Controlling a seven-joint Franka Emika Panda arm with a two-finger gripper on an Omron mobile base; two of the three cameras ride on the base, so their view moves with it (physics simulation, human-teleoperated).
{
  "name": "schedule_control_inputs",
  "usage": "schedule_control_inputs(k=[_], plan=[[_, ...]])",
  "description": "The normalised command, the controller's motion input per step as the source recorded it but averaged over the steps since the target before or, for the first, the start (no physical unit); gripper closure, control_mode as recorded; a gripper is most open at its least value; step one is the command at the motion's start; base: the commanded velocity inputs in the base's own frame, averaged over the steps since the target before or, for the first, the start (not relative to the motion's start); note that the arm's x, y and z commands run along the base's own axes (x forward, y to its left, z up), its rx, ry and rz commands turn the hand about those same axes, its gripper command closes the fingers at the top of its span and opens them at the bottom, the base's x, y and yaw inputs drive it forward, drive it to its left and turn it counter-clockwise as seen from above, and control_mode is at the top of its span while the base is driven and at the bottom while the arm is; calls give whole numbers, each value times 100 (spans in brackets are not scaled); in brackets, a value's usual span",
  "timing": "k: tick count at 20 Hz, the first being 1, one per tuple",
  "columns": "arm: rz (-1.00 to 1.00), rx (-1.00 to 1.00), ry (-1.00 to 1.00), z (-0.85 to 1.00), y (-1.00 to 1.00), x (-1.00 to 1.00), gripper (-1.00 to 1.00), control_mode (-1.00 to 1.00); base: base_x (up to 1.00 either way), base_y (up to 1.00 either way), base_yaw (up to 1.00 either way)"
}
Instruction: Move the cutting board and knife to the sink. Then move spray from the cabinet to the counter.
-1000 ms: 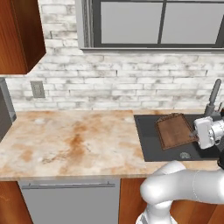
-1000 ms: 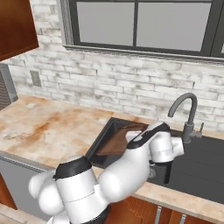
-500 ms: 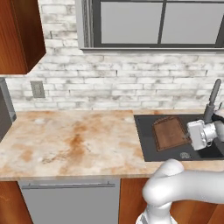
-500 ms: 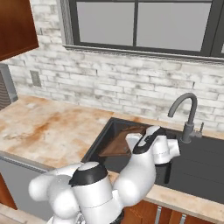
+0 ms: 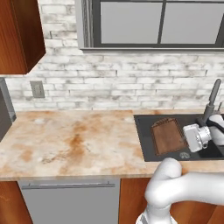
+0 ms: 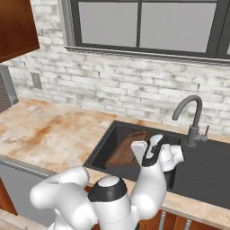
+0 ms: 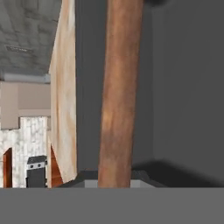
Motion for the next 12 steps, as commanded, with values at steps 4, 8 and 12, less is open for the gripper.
schedule_control_inputs(k=[4, 8, 12], plan=[[1, -6, 3, -23, -8, 32, 100, -100, 0, 0, 0], [0, -7, 10, -22, -6, 14, 100, -100, 0, 0, 0], [0, -7, 8, -28, -2, 1, 100, -100, 0, 0, 0]])
